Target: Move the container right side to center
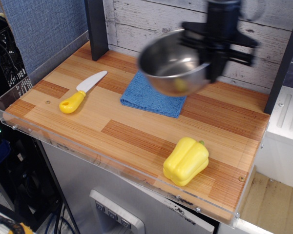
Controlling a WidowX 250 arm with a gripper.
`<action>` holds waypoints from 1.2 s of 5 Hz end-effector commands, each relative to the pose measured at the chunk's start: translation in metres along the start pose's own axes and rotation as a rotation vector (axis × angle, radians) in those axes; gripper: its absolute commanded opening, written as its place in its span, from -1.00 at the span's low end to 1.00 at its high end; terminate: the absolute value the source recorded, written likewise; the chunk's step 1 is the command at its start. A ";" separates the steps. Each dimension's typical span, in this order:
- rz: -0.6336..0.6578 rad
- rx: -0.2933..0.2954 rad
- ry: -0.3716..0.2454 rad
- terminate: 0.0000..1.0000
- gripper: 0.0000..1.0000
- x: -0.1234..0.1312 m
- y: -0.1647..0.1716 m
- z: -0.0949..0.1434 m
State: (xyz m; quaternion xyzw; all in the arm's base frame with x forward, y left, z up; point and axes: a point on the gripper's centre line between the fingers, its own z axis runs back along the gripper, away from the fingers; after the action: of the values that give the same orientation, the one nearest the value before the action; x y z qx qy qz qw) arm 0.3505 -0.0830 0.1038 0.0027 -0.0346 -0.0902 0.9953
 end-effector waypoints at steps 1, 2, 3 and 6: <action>-0.034 0.018 -0.023 -1.00 -1.00 0.005 -0.031 -0.006; -0.026 0.017 0.006 -1.00 -1.00 0.004 -0.028 -0.021; -0.030 0.020 0.035 -1.00 -1.00 0.004 -0.031 -0.034; -0.048 0.020 0.073 -1.00 -1.00 0.004 -0.038 -0.056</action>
State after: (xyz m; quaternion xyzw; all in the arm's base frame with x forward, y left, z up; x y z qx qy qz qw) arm 0.3478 -0.1186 0.0351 0.0202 0.0251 -0.1109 0.9933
